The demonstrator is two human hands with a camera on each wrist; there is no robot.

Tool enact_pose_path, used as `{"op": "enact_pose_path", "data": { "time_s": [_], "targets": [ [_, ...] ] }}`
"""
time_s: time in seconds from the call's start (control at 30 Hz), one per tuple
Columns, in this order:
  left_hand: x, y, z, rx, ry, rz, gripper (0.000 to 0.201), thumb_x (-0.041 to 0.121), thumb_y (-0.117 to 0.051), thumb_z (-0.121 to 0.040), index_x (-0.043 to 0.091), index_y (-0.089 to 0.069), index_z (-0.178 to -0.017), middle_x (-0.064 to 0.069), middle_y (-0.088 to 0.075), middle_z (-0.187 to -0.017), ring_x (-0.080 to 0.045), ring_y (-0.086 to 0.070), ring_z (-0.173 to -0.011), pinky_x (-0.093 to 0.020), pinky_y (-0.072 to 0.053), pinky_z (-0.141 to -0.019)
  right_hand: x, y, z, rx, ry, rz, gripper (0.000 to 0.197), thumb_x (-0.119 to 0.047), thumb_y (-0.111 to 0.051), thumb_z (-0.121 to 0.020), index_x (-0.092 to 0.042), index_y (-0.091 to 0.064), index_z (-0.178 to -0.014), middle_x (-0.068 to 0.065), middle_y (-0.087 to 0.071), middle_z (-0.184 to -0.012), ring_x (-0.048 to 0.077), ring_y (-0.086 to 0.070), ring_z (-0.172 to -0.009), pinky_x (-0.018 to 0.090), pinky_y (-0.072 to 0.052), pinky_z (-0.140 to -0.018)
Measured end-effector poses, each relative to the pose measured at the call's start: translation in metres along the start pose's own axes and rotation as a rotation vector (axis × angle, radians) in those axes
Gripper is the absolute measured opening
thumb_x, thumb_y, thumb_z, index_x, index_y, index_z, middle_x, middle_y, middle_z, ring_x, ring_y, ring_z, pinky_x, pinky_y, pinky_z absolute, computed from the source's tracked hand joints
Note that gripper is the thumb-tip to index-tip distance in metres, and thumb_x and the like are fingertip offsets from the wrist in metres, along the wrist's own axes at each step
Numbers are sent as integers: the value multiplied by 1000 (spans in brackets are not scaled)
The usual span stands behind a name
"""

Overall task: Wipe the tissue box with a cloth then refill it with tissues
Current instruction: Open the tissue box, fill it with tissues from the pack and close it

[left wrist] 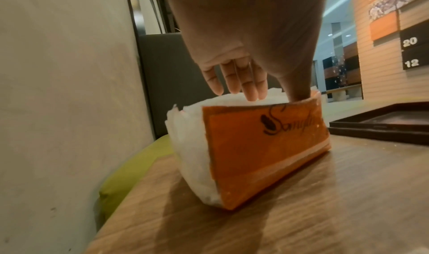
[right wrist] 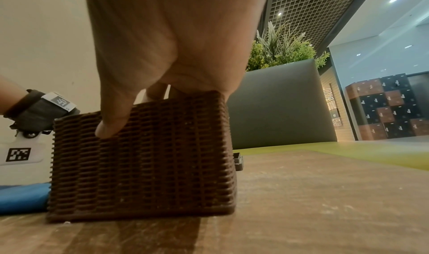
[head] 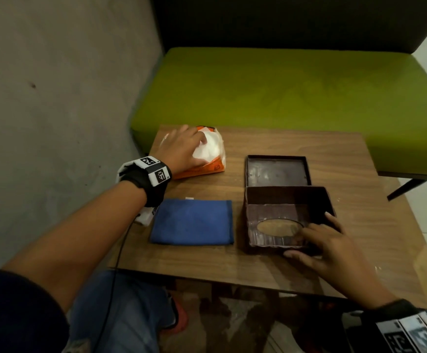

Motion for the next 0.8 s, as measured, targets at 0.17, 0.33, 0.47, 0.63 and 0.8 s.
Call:
{"op": "enact_pose_path", "data": {
  "time_s": [0.17, 0.33, 0.47, 0.63, 0.8],
  "targets": [
    [-4, -12, -3, -68, 22, 18, 44, 42, -68, -79, 21, -57, -116, 1, -59, -115, -23, -45, -114, -37, -32, -90, -1, 1, 0, -1, -3, -10, 32, -57, -49, -79, -29, -64, -81, -25, -44, -78, 6, -62, -70, 38, -31, -103],
    [-10, -10, -8, -104, 11, 61, 39, 51, -61, -80, 27, -57, -111, 10, -62, -105, -19, -50, -108, -39, -37, -90, 0, 1, 1, -3, -9, -19, 31, -56, -48, -80, -30, -65, -82, -23, -53, -80, 5, -63, -75, 37, -28, -105],
    [-6, -10, -4, -135, -31, -42, 41, 57, -61, -74, 30, -55, -105, 10, -61, -109, -18, -48, -111, -42, -36, -93, 1, 1, 1, 0, -15, -25, 32, -56, -49, -80, -29, -65, -81, -22, -51, -78, 6, -63, -73, 38, -28, -105],
    [1, -16, 1, -165, -59, -176, 53, 56, -67, -72, 27, -53, -113, 3, -53, -124, -21, -42, -118, -39, -31, -92, 1, 0, 2, 5, -15, -5, 34, -56, -49, -80, -27, -66, -81, -17, -59, -76, 6, -62, -73, 38, -30, -104],
    [1, -15, -1, -76, -22, -137, 36, 38, -60, -83, 22, -55, -115, -1, -57, -123, -22, -46, -120, -40, -29, -95, 2, 0, 3, 2, -15, -4, 33, -56, -48, -81, -29, -67, -83, -16, -63, -79, 4, -62, -75, 35, -27, -106]
  ]
}}
Point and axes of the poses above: each hand's wrist, its own z-axis away from the middle knuckle, its own y-axis out of the back of the hand, x = y × z, the point moved 10 cm from there along -z, towards the middle knuckle
